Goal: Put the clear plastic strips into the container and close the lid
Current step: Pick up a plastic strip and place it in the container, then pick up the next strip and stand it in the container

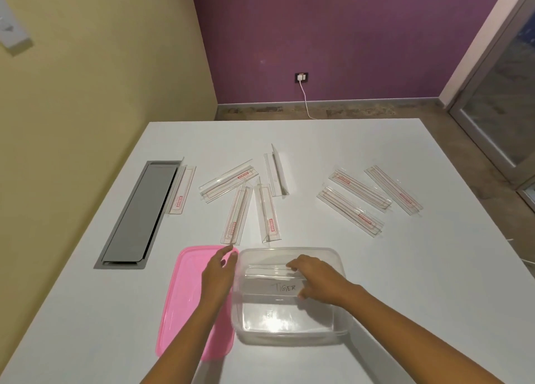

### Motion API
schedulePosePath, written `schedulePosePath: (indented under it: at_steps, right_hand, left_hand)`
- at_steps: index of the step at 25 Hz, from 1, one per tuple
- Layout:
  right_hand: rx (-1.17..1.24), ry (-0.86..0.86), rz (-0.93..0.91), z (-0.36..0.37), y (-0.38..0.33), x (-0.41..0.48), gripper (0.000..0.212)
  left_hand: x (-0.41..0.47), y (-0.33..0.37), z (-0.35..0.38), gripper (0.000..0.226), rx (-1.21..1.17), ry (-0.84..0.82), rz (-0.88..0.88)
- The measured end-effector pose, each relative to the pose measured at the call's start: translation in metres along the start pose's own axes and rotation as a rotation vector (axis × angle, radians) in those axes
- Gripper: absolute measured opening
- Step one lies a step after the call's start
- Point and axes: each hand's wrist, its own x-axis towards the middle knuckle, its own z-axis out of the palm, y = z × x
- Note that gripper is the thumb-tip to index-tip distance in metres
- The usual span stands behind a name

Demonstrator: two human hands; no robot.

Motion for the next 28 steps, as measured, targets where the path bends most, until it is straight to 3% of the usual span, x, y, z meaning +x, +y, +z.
schedulePosePath:
  at_steps: [3,7,17,22,25,28]
  right_hand:
    - [-0.051,0.023,0.024,0.020,0.004,0.014,0.067]
    - [-0.104,0.091,-0.034,0.035,0.011,0.022,0.040]
    - [-0.036,0.307,-0.097,0.047,0.020,0.018,0.034]
    - [0.094,0.743,-0.205,-0.006,0.012,0.003,0.019]
    - [0.320,0.939,0.015,-0.039,0.041,0.010,0.022]
    - [0.382,0.910,0.330,-0.052,0.087,0.029,0.031]
  left_hand:
    - [-0.003,-0.007,0.008,0.041,0.001,-0.069,0.000]
    - [-0.006,-0.012,0.013,0.051,0.049,-0.093,0.012]
    - [0.000,-0.019,0.019,0.055,0.145,-0.052,0.016]
    - [0.002,-0.012,0.019,0.041,0.115,0.002,-0.014]
    - [0.007,-0.011,0.018,0.039,0.134,0.024,-0.011]
    - [0.012,-0.007,0.019,0.036,0.128,0.031,0.010]
